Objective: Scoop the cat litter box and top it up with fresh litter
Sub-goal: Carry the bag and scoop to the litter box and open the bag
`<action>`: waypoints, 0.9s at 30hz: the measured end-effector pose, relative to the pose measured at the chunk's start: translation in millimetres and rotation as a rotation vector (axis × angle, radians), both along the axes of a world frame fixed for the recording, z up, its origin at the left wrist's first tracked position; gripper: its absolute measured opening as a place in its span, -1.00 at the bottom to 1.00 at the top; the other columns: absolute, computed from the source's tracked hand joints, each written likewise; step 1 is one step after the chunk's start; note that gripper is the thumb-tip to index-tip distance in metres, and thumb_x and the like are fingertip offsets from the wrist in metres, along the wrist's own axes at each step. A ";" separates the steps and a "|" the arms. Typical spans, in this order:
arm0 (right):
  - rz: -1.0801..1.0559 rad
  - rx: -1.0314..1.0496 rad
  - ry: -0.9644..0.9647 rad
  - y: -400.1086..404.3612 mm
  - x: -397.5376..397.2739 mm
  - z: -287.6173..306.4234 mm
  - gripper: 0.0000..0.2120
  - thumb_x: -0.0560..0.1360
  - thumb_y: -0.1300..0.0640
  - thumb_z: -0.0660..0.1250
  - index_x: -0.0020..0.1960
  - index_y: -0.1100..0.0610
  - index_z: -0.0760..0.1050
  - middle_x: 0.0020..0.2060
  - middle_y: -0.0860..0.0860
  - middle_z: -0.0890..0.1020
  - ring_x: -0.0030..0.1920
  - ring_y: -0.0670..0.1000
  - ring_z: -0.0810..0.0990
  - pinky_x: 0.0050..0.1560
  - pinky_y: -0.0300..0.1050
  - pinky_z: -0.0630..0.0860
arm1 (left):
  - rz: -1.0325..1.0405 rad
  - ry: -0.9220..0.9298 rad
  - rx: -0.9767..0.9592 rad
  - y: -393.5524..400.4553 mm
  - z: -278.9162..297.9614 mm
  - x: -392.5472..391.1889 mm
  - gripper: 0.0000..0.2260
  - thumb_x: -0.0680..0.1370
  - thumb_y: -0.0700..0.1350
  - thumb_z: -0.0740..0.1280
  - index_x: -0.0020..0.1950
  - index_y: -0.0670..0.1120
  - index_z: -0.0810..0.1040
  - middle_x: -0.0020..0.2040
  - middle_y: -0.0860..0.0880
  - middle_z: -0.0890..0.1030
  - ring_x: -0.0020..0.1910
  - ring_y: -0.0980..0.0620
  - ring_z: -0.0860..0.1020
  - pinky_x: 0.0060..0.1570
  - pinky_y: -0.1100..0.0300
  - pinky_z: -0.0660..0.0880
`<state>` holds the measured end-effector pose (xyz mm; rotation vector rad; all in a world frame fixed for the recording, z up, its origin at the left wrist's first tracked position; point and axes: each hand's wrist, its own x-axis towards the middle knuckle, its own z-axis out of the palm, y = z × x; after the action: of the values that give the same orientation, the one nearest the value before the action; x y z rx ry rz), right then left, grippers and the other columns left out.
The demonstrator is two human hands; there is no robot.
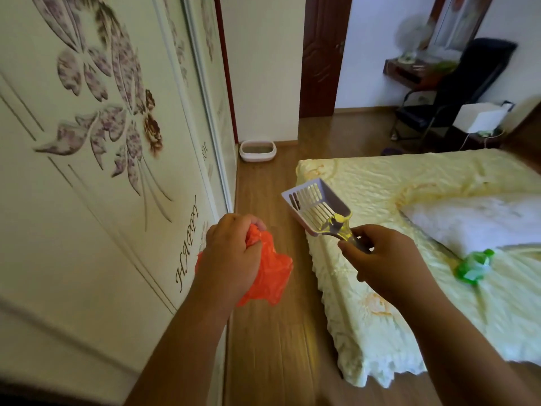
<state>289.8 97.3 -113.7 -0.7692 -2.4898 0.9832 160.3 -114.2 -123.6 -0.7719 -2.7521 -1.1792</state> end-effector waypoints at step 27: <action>0.125 -0.174 0.010 206.6 -178.1 -7.7 -0.78 0.49 -0.06 0.45 0.06 -0.01 0.54 -0.24 -0.08 0.69 -0.43 -0.16 0.65 -0.45 -0.41 0.41 | 0.125 -0.034 0.011 176.7 -13.9 -146.1 -0.81 0.62 -0.15 0.25 0.03 0.17 0.52 0.10 0.14 0.49 0.17 0.00 0.48 0.17 -0.08 0.53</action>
<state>111.7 303.9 -121.4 -0.6630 -2.4930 1.2581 14.2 62.5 -137.5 -0.5742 -2.7718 -1.1923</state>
